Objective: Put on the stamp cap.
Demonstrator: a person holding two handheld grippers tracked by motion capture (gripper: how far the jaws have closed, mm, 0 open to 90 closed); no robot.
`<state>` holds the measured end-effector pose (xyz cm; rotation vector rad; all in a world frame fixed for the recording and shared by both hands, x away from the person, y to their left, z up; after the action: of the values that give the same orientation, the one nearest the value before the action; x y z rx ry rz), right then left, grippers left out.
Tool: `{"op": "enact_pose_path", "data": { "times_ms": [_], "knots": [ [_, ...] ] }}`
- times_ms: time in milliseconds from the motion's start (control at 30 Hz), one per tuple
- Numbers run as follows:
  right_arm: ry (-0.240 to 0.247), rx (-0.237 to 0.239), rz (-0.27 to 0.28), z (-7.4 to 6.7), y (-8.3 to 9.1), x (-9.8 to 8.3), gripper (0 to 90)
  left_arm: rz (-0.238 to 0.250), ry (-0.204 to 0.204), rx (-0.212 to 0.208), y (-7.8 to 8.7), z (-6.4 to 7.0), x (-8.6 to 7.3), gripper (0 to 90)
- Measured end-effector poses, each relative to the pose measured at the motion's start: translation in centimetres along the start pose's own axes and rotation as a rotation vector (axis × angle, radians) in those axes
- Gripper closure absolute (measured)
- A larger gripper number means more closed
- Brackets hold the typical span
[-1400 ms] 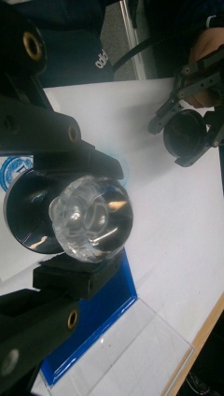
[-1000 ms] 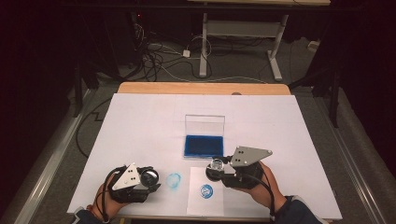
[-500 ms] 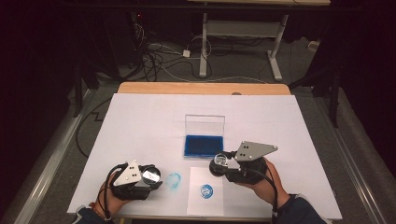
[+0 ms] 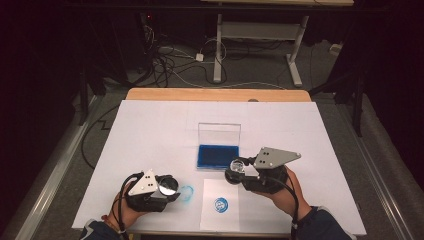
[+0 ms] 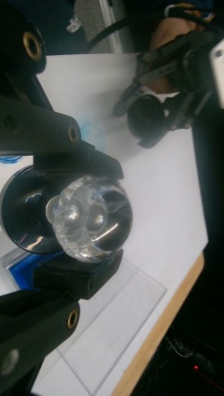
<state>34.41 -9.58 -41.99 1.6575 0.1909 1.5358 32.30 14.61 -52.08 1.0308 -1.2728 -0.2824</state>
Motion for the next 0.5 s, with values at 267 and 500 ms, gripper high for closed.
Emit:
{"op": "enact_pose_path", "data": {
  "times_ms": [267, 500],
  "knots": [
    [0.008, 0.003, 0.034, 0.0, 0.5, 1.3, 57.1, 0.003, -0.024, -0.022, -0.8, 0.7, 1.2, 36.0],
    [0.006, 0.005, 0.066, -0.1, 0.9, 2.4, 57.1, 0.007, -0.074, -0.059, -2.6, 1.8, 3.5, 36.0]
  ]
}}
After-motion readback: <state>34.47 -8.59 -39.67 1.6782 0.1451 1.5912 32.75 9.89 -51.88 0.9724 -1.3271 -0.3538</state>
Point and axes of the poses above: each handheld gripper's, and its own axes: y roughly backward along the jaws, x roughly out of its top, z roughly to its right, the point moved 8 cm from there along -y, roughly forward along the jaws, and after that the axes turned 13 degrees about -z, right-handed, at the moved point
